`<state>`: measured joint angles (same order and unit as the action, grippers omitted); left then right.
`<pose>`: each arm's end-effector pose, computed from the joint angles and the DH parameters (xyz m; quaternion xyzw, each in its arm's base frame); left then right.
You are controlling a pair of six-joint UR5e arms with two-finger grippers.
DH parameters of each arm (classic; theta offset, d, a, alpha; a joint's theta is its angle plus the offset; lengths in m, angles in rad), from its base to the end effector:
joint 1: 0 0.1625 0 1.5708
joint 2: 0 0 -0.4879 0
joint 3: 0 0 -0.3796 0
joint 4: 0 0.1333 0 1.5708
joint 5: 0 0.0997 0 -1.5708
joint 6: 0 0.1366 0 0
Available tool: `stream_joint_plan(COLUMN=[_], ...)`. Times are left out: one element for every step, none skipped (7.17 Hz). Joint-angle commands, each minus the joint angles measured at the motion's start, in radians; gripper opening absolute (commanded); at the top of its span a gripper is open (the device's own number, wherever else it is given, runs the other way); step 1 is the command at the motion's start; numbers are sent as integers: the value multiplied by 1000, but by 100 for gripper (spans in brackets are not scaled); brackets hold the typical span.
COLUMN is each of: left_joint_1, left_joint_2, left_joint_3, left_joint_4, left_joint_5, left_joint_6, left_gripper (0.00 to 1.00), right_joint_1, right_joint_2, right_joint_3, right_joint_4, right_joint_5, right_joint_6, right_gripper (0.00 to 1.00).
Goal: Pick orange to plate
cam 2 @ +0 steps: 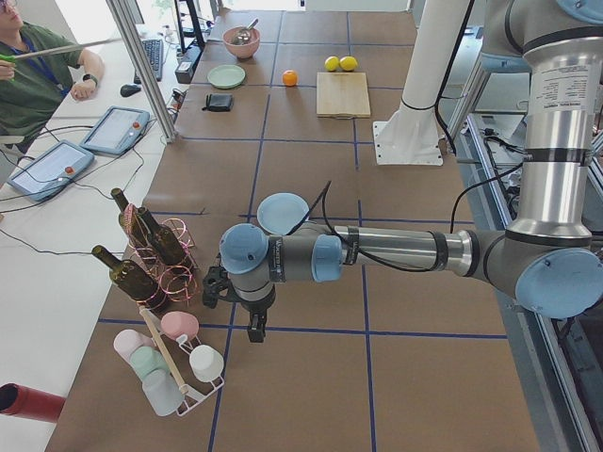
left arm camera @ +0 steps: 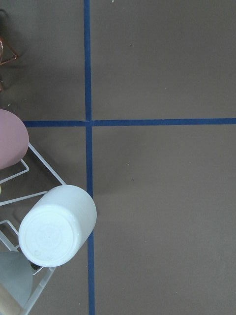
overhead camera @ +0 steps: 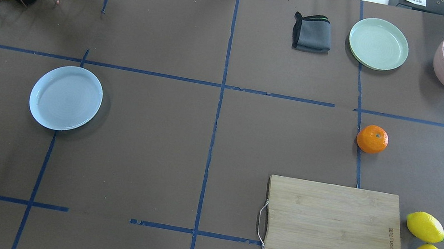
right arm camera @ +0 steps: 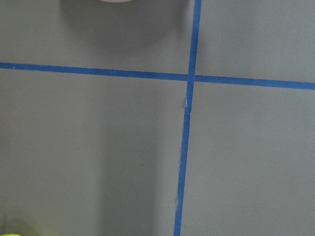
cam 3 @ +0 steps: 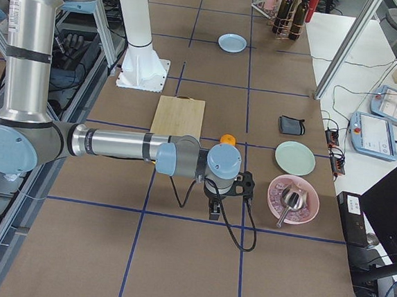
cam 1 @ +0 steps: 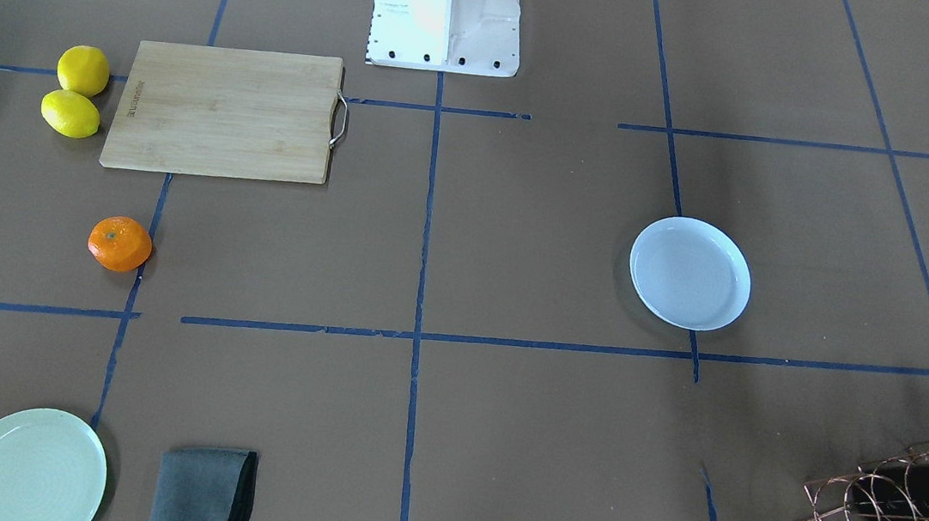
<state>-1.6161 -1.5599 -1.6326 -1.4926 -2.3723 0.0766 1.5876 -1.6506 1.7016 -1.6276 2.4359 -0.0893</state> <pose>-0.0565 -0.4688 0.7288 0.0112 0.3901 0.0091 0.9207 0.0367 -0.4388 0.7187 0.0196 -0.4187 -0.0317 0.9073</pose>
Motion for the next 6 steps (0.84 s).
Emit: stream_joint_plan(left_joint_1=[-1,1,7,28,62,140], left_joint_2=[0,-3,-6,-8,-11,-11], left_joint_3=[-15,-29,-54,-73,-78,-85], left_joint_4=[0,0,-12,-70,-115,-182], left_joint_5=[-1,1,2,2,2,2], left_joint_6=[-3,-1,-1,-1,-49,-183], left_gripper=[100,100,100,100,100,100], right_joint_1=[0,0,-1,0,-1,-2], right_joint_2=[5,8,14,18,34,38], right_joint_3=[0,1,1,4,3,4], right_joint_4=[0,0,0,0,-1,-1], right_joint_5=[-3,-2,0,3,5,9], right_joint_6=[0,2,2,2,2,3], right_gripper=[100,100,100,100,100,100])
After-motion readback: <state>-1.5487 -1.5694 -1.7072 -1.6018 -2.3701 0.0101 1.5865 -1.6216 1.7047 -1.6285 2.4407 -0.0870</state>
